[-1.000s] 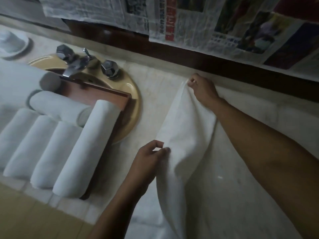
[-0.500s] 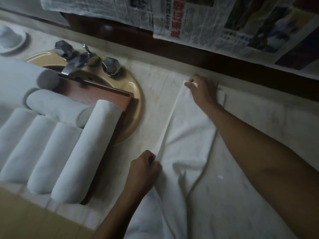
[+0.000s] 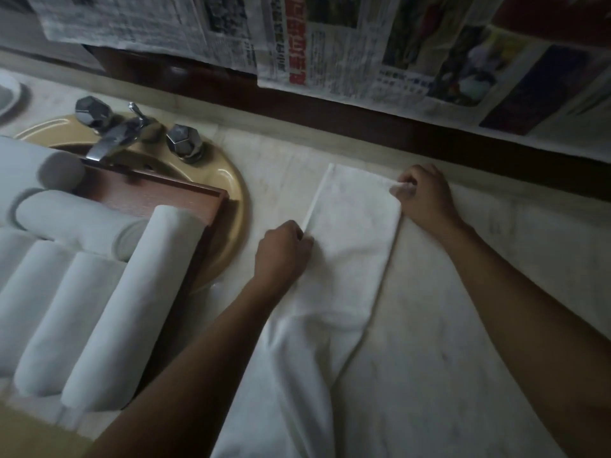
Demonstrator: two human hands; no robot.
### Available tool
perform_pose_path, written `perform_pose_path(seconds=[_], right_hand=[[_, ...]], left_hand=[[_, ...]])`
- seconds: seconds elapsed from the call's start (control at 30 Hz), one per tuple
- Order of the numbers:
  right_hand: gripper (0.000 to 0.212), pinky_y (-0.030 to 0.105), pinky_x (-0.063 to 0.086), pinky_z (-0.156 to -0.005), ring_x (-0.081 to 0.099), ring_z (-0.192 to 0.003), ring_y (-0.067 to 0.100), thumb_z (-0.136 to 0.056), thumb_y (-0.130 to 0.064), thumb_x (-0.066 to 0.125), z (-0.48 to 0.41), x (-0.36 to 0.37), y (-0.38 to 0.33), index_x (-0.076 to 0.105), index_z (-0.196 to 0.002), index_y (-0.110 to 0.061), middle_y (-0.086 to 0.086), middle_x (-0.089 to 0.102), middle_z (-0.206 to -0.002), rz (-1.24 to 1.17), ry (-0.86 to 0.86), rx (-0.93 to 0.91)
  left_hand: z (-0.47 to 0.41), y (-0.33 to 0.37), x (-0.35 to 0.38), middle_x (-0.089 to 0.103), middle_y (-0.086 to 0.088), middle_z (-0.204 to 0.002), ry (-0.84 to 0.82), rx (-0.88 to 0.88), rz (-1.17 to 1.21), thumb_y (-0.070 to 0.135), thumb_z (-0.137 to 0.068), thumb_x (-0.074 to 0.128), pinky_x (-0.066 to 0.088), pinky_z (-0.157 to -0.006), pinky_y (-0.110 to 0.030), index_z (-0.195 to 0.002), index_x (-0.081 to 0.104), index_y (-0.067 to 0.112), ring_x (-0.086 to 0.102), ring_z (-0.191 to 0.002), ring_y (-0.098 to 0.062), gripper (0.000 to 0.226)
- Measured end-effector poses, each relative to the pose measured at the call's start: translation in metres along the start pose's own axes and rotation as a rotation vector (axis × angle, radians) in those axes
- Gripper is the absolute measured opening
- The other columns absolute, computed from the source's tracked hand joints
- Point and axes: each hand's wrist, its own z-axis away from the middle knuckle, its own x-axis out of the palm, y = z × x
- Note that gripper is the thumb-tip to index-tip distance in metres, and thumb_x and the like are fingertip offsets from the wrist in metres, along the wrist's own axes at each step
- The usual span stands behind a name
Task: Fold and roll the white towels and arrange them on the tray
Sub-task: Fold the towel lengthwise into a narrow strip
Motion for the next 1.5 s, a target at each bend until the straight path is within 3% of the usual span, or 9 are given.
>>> perform_pose_path(seconds=[0.2, 0.43, 0.63, 0.77, 0.93, 1.17, 1.27, 1.4, 1.5], right_hand=[[0.026, 0.026, 0.043, -0.068, 0.058, -0.075, 0.015, -0.085, -0.037, 0.081, 0.004, -0.002, -0.009, 0.066, -0.094, -0.017, -0.002, 0.063, -0.083, -0.136, 0.018, 0.069], [0.024, 0.029, 0.046, -0.080, 0.065, -0.095, 0.019, -0.099, -0.042, 0.061, -0.004, -0.006, 0.000, 0.071, -0.101, -0.021, -0.003, 0.070, -0.099, -0.074, -0.164, 0.049], [0.024, 0.030, 0.047, -0.073, 0.062, -0.082, 0.017, -0.088, -0.040, 0.077, -0.007, -0.014, 0.001, 0.063, -0.090, -0.021, -0.005, 0.064, -0.085, -0.102, -0.064, 0.119], [0.034, 0.044, 0.046, -0.094, 0.054, -0.113, 0.033, -0.091, -0.041, 0.071, 0.014, 0.004, -0.020, 0.061, -0.117, -0.022, 0.008, 0.061, -0.117, 0.085, 0.111, -0.117], [0.057, 0.057, 0.012, -0.123, 0.011, -0.157, 0.028, -0.104, -0.058, 0.032, 0.056, 0.067, -0.048, 0.030, -0.158, -0.041, -0.002, 0.019, -0.170, 0.331, -0.261, -0.379], [0.055, 0.060, 0.011, -0.123, 0.006, -0.158, 0.024, -0.106, -0.058, 0.022, 0.033, 0.076, -0.040, 0.019, -0.160, -0.046, -0.010, 0.011, -0.171, 0.425, -0.224, -0.369], [0.054, 0.061, 0.015, -0.122, 0.011, -0.158, 0.025, -0.106, -0.057, 0.026, 0.030, 0.077, -0.037, 0.022, -0.159, -0.045, -0.009, 0.015, -0.170, 0.447, -0.190, -0.387], [0.052, 0.065, 0.018, -0.120, 0.016, -0.156, 0.032, -0.106, -0.051, 0.034, 0.032, 0.073, -0.047, 0.029, -0.157, -0.042, 0.000, 0.021, -0.169, 0.467, -0.174, -0.382], [0.050, 0.063, 0.017, -0.120, 0.021, -0.155, 0.032, -0.103, -0.049, 0.039, 0.063, 0.077, -0.060, 0.045, -0.151, -0.035, 0.006, 0.030, -0.166, 0.361, -0.139, -0.445]], left_hand=[[-0.010, -0.001, 0.004, 0.073, -0.005, -0.092, 0.027, -0.039, -0.027, 0.029, -0.090, 0.066, 0.042, -0.070, -0.028, -0.093, 0.070, 0.018, 0.066, -0.086, -0.028, 0.011], [-0.047, 0.026, 0.002, 0.071, -0.007, -0.100, 0.043, -0.016, -0.049, 0.040, -0.093, 0.065, 0.044, -0.076, -0.031, -0.096, 0.071, 0.019, 0.067, -0.095, -0.032, 0.022], [-0.068, 0.034, 0.003, 0.063, -0.004, -0.089, 0.040, -0.055, 0.022, 0.025, -0.091, 0.071, 0.042, -0.074, -0.028, -0.096, 0.075, 0.014, 0.063, -0.088, -0.029, 0.013], [-0.064, 0.032, 0.006, 0.066, -0.003, -0.090, 0.061, -0.053, 0.079, 0.031, -0.091, 0.074, 0.042, -0.072, -0.026, -0.094, 0.074, 0.016, 0.062, -0.085, -0.024, 0.015], [-0.012, 0.013, 0.005, 0.069, 0.000, -0.089, 0.061, 0.056, 0.058, 0.029, -0.093, 0.068, 0.043, -0.065, -0.028, -0.106, 0.063, 0.021, 0.063, -0.077, -0.020, 0.015], [0.117, -0.056, 0.002, 0.065, 0.011, -0.067, 0.025, -0.109, 0.079, 0.028, -0.087, 0.073, 0.046, -0.060, -0.028, -0.087, 0.059, 0.029, 0.062, -0.063, -0.005, 0.013], [0.150, -0.066, 0.003, 0.068, 0.011, -0.062, -0.034, -0.228, 0.175, 0.026, -0.083, 0.077, 0.044, -0.054, -0.015, -0.075, 0.063, 0.028, 0.063, -0.058, -0.002, 0.016], [0.154, -0.068, -0.001, 0.073, -0.002, -0.063, -0.094, -0.406, 0.453, 0.017, -0.086, 0.076, 0.062, -0.063, -0.042, -0.074, 0.071, 0.016, 0.070, -0.054, -0.019, 0.013], [0.152, -0.070, -0.001, 0.072, -0.004, -0.063, -0.094, -0.427, 0.453, 0.019, -0.089, 0.071, 0.061, -0.066, -0.045, -0.075, 0.069, 0.016, 0.070, -0.056, -0.023, 0.015]])
